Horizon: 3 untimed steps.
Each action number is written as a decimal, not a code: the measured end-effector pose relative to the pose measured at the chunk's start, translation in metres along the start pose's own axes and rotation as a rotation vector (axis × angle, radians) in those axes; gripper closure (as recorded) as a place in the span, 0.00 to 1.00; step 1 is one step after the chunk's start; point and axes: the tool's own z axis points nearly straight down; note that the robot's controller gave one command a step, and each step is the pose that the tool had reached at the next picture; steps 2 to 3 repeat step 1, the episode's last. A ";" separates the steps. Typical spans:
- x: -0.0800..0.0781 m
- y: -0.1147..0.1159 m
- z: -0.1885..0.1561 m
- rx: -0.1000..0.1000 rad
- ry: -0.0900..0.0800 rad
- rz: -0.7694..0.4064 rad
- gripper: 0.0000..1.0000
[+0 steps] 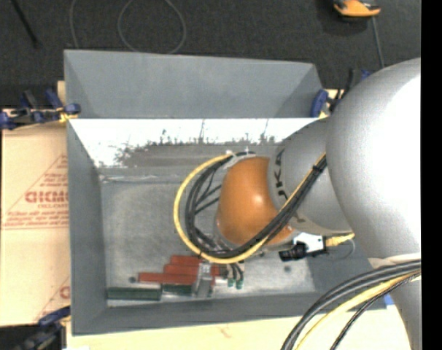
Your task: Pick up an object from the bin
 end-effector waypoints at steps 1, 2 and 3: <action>-0.046 0.030 -0.136 -0.004 -0.008 0.033 1.00; -0.046 0.030 -0.136 -0.004 -0.008 0.033 1.00; -0.046 0.030 -0.136 -0.004 -0.008 0.033 1.00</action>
Offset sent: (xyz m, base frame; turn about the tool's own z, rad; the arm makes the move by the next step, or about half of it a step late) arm 0.0453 0.0228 0.1312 0.0367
